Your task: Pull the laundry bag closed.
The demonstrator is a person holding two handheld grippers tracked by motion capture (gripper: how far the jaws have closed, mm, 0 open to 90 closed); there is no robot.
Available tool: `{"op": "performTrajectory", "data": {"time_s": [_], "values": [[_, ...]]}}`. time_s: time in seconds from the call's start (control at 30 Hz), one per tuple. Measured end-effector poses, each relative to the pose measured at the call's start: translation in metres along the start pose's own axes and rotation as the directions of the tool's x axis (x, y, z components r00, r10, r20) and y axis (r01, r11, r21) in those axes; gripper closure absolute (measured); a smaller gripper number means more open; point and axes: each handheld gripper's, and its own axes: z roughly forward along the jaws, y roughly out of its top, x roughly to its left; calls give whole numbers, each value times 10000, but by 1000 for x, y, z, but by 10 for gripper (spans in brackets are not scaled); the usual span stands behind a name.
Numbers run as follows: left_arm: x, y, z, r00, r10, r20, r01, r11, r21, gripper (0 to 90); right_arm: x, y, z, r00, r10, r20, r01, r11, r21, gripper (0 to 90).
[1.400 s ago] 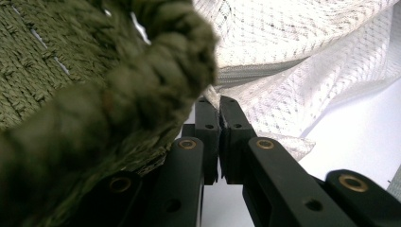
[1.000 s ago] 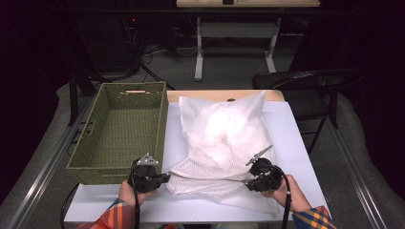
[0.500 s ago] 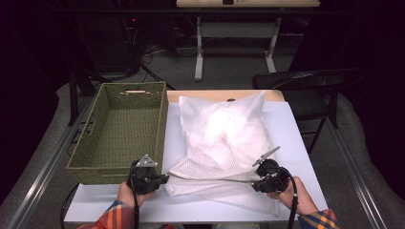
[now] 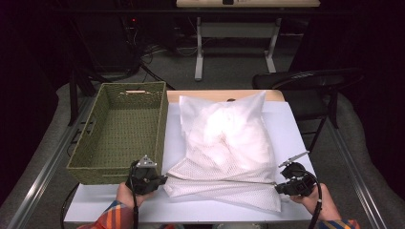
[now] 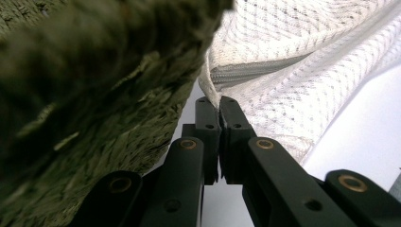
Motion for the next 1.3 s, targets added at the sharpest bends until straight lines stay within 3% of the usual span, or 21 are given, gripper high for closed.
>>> {"op": "performTrajectory", "data": {"time_s": [0.37,0.63,0.73,0.87,1.0,1.13,1.3], "values": [[0,0,1,10000,18,55,-19,9999,106,877,0,-3,5,9979,-194,624,167,9989,437,855],[2,0,3,9991,24,423,-41,9992,407,804,3,-2,7,9977,-313,608,278,9979,584,849],[4,-1,3,9978,5,656,-55,9971,754,705,2,-2,8,9963,-334,788,289,9979,572,704],[1,-5,0,9962,-9,869,-65,9964,845,513,-1,-4,11,9965,-287,791,238,9978,615,477],[-2,-7,-7,9949,188,987,-268,9964,801,390,0,-5,11,9960,-309,841,264,9982,543,337],[-2,-12,-15,9937,395,1052,-473,9962,725,349,0,-7,9,9938,-225,1090,182,9990,407,251],[2,-19,-26,9963,403,760,-449,9971,607,306,-2,-7,7,9905,-185,1366,175,9998,84,155]]}}
